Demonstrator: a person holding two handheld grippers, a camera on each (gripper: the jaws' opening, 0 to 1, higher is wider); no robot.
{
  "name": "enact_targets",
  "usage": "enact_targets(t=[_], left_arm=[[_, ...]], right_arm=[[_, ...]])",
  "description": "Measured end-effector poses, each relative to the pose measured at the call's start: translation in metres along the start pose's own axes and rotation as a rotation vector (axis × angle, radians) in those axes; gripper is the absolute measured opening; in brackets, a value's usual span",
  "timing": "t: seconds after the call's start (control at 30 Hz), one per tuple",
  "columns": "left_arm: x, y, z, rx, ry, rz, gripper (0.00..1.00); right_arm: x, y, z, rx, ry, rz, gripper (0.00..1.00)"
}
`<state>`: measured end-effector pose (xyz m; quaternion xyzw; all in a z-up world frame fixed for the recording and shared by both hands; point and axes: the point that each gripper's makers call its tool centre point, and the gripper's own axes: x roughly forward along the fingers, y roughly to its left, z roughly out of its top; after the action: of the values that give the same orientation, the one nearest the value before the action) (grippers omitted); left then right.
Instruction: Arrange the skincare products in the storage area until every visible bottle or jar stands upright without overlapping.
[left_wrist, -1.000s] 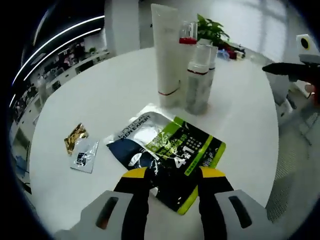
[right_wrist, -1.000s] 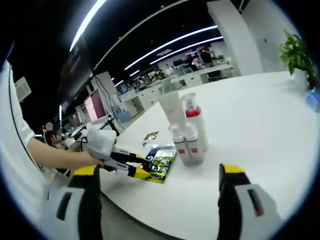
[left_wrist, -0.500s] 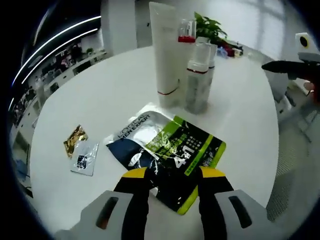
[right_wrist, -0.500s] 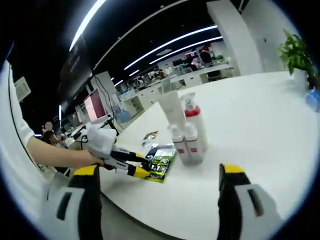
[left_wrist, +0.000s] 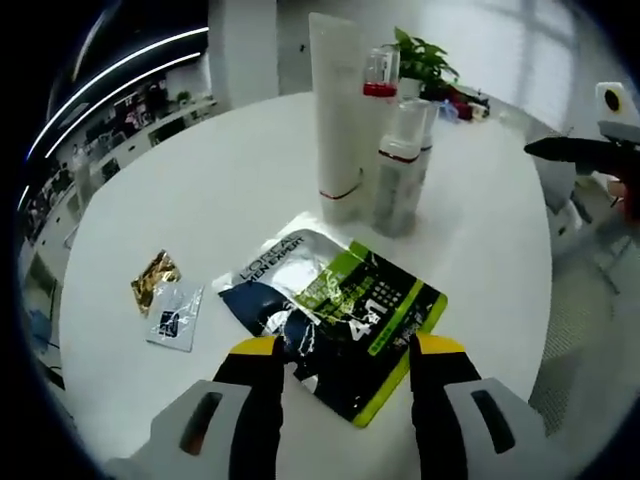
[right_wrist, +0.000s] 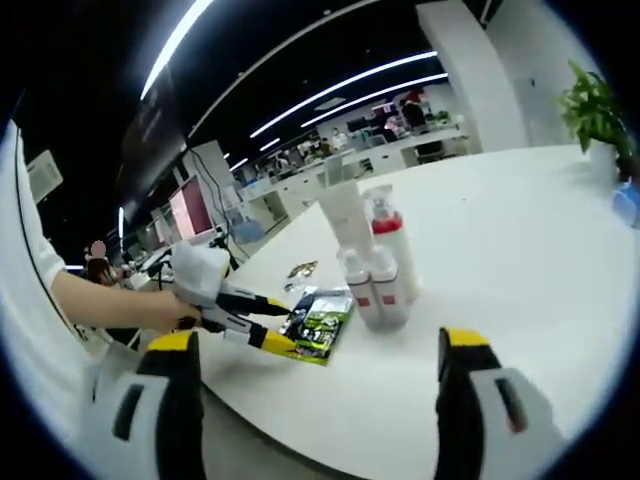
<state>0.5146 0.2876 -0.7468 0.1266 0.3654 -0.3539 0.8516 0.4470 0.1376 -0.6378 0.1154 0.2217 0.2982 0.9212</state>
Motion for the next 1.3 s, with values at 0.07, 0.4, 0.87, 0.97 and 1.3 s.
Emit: enact_targets(t=[0.07, 0.4, 0.87, 0.97, 1.3], left_arm=[[-0.005, 0.0, 0.001, -0.008, -0.007, 0.002, 0.5], [-0.022, 0.009, -0.007, -0.097, -0.028, 0.024, 0.58], [-0.06, 0.017, 0.001, -0.199, -0.118, 0.077, 0.8], [-0.069, 0.02, 0.0, -0.212, -0.124, 0.101, 0.87], [-0.09, 0.02, -0.005, -0.278, -0.157, 0.137, 0.92]], right_arm=[[0.0, 0.001, 0.0, -0.002, 0.001, 0.002, 0.99], [0.001, 0.004, 0.0, -0.017, 0.003, 0.015, 0.99], [-0.003, -0.002, 0.005, -0.043, 0.001, 0.015, 0.99], [-0.004, -0.004, 0.007, -0.048, -0.001, 0.013, 0.99], [-0.009, -0.009, 0.009, -0.069, 0.002, 0.009, 0.99]])
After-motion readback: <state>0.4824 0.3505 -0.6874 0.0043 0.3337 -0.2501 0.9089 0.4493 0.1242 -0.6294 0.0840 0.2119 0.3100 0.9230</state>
